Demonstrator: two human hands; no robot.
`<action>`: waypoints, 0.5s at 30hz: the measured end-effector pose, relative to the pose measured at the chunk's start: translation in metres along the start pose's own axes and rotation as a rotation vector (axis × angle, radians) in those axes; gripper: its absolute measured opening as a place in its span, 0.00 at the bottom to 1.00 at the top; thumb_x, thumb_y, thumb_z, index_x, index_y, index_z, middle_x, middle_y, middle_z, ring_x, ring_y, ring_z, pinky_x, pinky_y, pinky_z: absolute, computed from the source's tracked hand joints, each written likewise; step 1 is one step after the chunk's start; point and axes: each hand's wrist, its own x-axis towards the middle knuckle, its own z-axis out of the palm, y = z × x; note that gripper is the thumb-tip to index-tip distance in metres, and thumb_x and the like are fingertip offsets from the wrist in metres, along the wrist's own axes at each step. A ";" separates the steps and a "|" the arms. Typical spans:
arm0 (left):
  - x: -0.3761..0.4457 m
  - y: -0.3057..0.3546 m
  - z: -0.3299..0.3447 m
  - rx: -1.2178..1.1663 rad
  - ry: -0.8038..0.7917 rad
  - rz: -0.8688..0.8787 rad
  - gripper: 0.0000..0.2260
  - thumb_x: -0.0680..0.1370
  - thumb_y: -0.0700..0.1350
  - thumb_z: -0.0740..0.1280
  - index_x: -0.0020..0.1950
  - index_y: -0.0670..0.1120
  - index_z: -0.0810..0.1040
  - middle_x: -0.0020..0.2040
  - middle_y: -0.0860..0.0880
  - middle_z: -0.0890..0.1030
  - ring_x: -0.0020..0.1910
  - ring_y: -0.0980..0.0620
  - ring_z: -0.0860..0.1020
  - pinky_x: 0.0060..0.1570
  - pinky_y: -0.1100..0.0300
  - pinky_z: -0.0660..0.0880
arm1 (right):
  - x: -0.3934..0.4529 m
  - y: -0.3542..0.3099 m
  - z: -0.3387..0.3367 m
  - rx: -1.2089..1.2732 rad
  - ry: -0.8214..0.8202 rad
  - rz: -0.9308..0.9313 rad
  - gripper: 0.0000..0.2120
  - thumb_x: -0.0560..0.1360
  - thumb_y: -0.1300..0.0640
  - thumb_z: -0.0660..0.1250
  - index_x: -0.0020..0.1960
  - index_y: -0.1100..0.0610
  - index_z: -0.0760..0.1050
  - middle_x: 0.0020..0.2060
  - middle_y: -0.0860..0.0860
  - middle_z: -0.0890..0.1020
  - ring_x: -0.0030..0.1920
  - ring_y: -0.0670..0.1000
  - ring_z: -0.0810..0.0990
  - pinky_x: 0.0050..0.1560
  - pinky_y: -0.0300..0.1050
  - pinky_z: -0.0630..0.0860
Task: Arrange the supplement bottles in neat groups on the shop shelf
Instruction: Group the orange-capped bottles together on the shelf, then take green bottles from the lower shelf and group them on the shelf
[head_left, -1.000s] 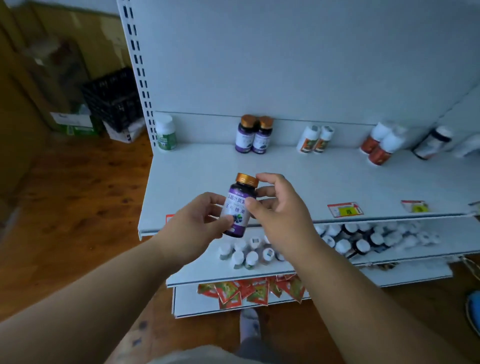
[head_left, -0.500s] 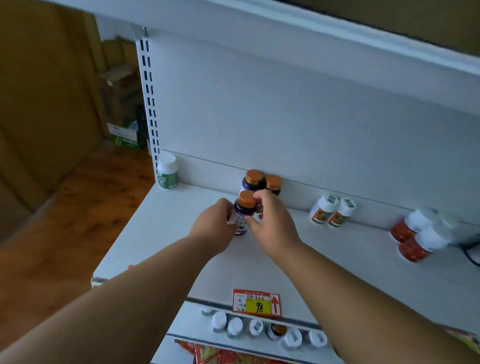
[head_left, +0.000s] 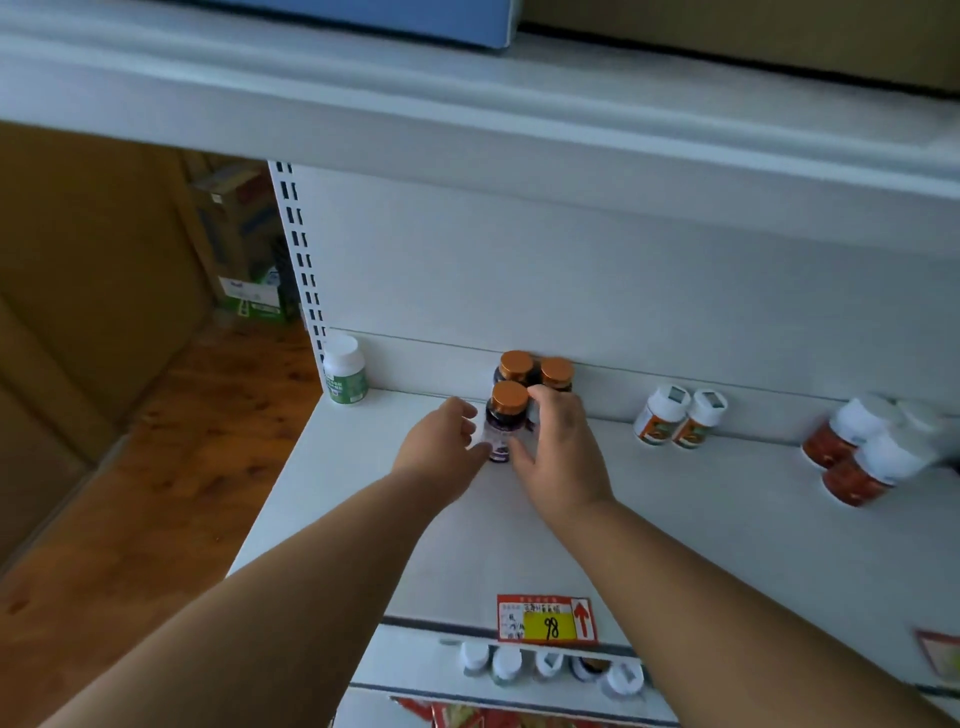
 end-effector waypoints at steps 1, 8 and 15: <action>-0.007 -0.003 -0.003 0.007 0.001 0.021 0.18 0.76 0.49 0.71 0.64 0.50 0.73 0.55 0.54 0.80 0.50 0.55 0.77 0.52 0.60 0.74 | -0.008 -0.003 -0.001 -0.006 0.014 0.019 0.26 0.73 0.59 0.73 0.68 0.58 0.69 0.59 0.58 0.74 0.55 0.58 0.77 0.51 0.49 0.76; -0.072 -0.030 -0.035 0.016 -0.090 0.312 0.15 0.76 0.47 0.71 0.62 0.53 0.74 0.52 0.56 0.79 0.49 0.58 0.78 0.53 0.61 0.77 | -0.074 -0.052 0.008 0.000 0.112 0.155 0.25 0.75 0.57 0.71 0.69 0.56 0.68 0.61 0.55 0.72 0.57 0.55 0.77 0.53 0.48 0.77; -0.158 -0.065 -0.071 -0.092 -0.222 0.397 0.15 0.77 0.44 0.71 0.61 0.54 0.73 0.51 0.59 0.80 0.50 0.61 0.79 0.51 0.69 0.74 | -0.184 -0.116 0.010 0.099 0.165 0.309 0.22 0.76 0.52 0.71 0.68 0.51 0.69 0.62 0.47 0.72 0.55 0.43 0.75 0.51 0.36 0.76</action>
